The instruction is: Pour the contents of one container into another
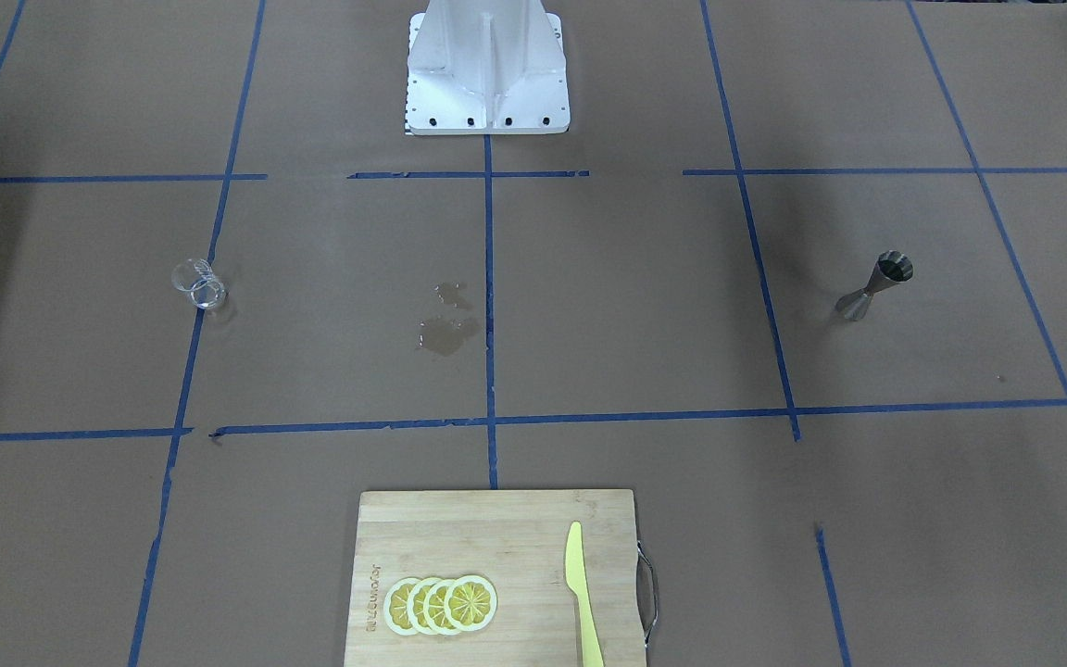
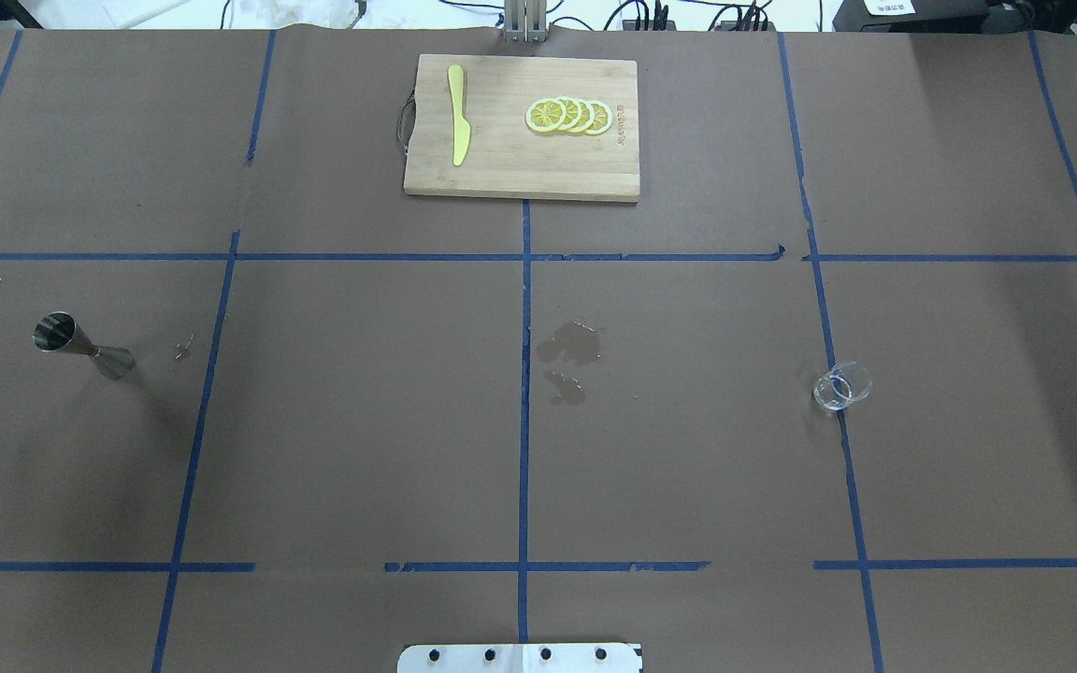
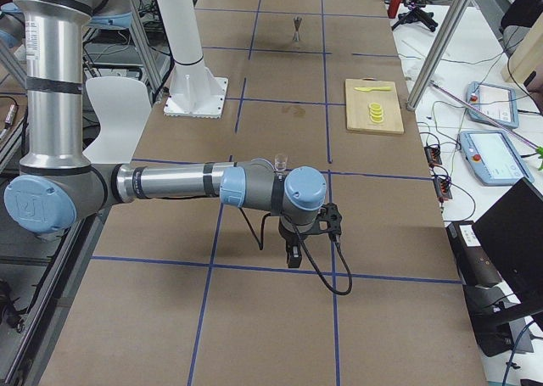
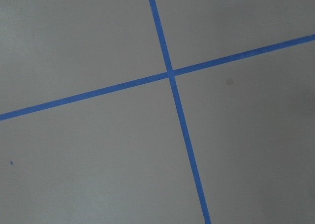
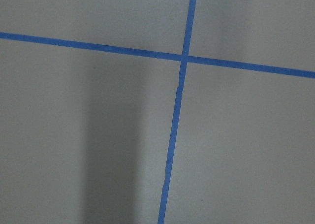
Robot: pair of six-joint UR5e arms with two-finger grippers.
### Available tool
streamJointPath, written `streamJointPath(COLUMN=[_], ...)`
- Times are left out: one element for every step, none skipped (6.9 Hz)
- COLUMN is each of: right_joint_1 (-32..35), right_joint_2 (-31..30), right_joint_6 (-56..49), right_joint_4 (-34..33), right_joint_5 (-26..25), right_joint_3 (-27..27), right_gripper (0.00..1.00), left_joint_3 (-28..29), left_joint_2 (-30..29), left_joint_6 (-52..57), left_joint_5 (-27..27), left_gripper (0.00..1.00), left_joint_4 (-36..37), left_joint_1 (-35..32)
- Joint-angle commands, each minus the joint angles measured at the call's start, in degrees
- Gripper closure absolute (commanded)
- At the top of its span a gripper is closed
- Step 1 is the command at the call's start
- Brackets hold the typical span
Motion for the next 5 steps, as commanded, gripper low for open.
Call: streamJointPath(right_joint_1=[-1.5, -1.8, -3.1, -4.2, -4.3], right_joint_2=[1.1, 1.0, 1.0, 0.9, 0.7], right_joint_6=[-0.2, -0.4, -0.5, -0.3, -0.5], right_joint_4=[2.1, 3.0, 3.8, 5.1, 5.2], right_joint_5=[-2.6, -2.7, -2.6, -2.7, -2.7], right_joint_3=[-0.3, -0.3, -0.1, -0.3, -0.1], right_gripper=[0.00, 0.00, 0.00, 0.00, 0.00], left_joint_3=[-0.8, -0.7, -0.9, -2.1, -2.0], left_joint_2=[1.1, 1.1, 1.2, 1.2, 1.2], left_joint_6=[-2.4, -5.5, -7.3, -7.4, -7.1], left_joint_5=[-0.3, -0.5, -1.8, -1.6, -1.3], left_gripper=[0.00, 0.00, 0.00, 0.00, 0.00], left_joint_4=[-0.1, 0.0, -0.3, -0.5, -0.5], left_joint_1=[-0.1, -0.1, -0.1, -0.1, -0.1])
